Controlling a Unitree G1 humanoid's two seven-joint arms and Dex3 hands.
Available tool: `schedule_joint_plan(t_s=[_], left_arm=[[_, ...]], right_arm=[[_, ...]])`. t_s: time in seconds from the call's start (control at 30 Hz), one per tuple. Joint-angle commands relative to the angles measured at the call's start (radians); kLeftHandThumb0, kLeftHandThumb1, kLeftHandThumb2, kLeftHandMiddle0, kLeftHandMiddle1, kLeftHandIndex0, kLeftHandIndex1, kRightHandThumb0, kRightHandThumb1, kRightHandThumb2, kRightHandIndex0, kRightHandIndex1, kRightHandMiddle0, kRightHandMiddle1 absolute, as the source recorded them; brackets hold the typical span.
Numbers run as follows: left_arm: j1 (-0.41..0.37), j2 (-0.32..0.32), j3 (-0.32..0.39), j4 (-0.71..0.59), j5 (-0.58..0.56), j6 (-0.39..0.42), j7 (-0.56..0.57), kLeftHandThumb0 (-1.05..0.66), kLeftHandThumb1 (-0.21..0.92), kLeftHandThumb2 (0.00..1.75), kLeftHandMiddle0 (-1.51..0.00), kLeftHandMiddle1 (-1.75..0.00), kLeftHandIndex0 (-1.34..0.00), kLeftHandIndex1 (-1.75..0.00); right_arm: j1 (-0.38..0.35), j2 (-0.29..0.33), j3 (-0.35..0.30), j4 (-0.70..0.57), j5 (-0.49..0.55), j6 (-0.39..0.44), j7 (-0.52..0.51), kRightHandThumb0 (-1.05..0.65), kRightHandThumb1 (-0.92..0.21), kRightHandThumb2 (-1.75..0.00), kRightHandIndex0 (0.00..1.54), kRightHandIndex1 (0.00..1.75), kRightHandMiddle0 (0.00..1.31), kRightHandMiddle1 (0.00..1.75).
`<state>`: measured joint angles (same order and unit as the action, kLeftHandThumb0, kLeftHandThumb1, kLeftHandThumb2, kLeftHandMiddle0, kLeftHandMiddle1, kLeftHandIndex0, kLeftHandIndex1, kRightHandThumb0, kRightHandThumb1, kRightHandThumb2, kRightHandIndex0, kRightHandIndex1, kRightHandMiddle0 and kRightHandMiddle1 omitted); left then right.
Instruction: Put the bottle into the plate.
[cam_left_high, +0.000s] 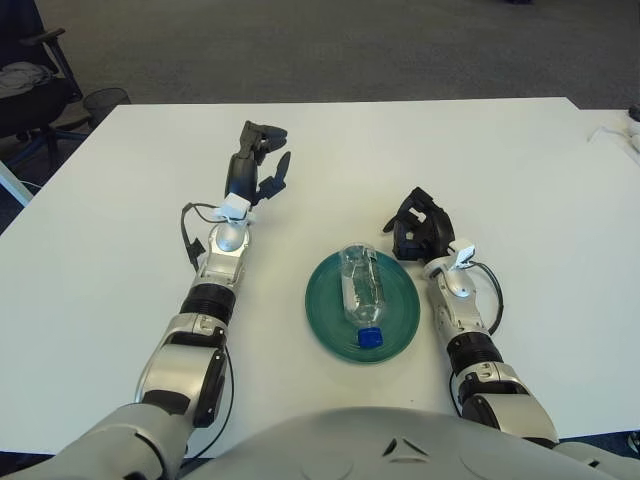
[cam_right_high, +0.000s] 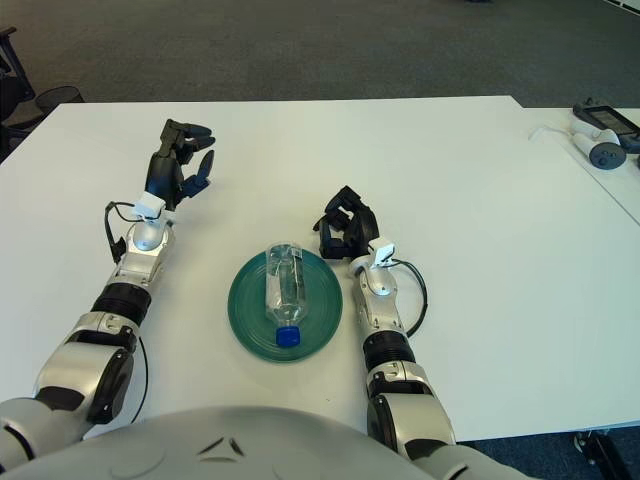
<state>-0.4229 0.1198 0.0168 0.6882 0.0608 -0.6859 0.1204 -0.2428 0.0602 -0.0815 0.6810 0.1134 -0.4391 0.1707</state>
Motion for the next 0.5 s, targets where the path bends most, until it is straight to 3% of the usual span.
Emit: schedule_joint_plan(t_s=[0.0, 0.07, 0.2, 0.27, 0.33, 0.47], left_arm=[[0.017, -0.009, 0.031, 0.026, 0.003, -0.007, 0.04, -0.19, 0.64, 0.87, -0.47, -1.44, -0.33, -1.71], [0.022, -0.011, 0.034, 0.028, 0.012, -0.013, 0.052, -0.08, 0.5, 1.06, -0.51, -1.62, -0.38, -1.66], [0.034, -0.013, 0.035, 0.021, 0.021, -0.018, 0.06, -0.03, 0.29, 1.26, -0.64, -1.71, -0.57, -1.5], [0.045, -0.013, 0.034, 0.01, 0.019, -0.013, 0.053, -0.02, 0.18, 1.4, -0.72, -1.73, -0.63, -1.5], [0.058, -0.014, 0.032, -0.002, 0.015, -0.004, 0.046, -0.01, 0.11, 1.52, -0.76, -1.74, -0.62, -1.62], [0.105, -0.02, 0.03, -0.023, 0.0, 0.018, 0.026, -0.01, 0.12, 1.54, -0.75, -1.74, -0.56, -1.71]], right_arm=[[0.176, 0.048, 0.003, 0.109, 0.025, 0.154, 0.005, 0.0, -0.16, -1.36, 0.84, 1.32, 0.62, 1.75], [0.179, 0.047, 0.002, 0.105, 0.025, 0.153, 0.009, 0.0, -0.15, -1.37, 0.84, 1.31, 0.62, 1.75], [0.183, 0.048, 0.001, 0.101, 0.021, 0.15, 0.005, 0.0, -0.16, -1.36, 0.84, 1.32, 0.61, 1.75], [0.182, 0.049, 0.0, 0.105, 0.018, 0.147, -0.001, 0.0, -0.15, -1.38, 0.84, 1.33, 0.62, 1.75], [0.181, 0.05, -0.001, 0.107, 0.015, 0.146, -0.006, 0.0, -0.14, -1.39, 0.85, 1.33, 0.63, 1.75], [0.182, 0.049, 0.0, 0.102, 0.013, 0.155, -0.01, 0.0, -0.13, -1.4, 0.85, 1.33, 0.64, 1.75]])
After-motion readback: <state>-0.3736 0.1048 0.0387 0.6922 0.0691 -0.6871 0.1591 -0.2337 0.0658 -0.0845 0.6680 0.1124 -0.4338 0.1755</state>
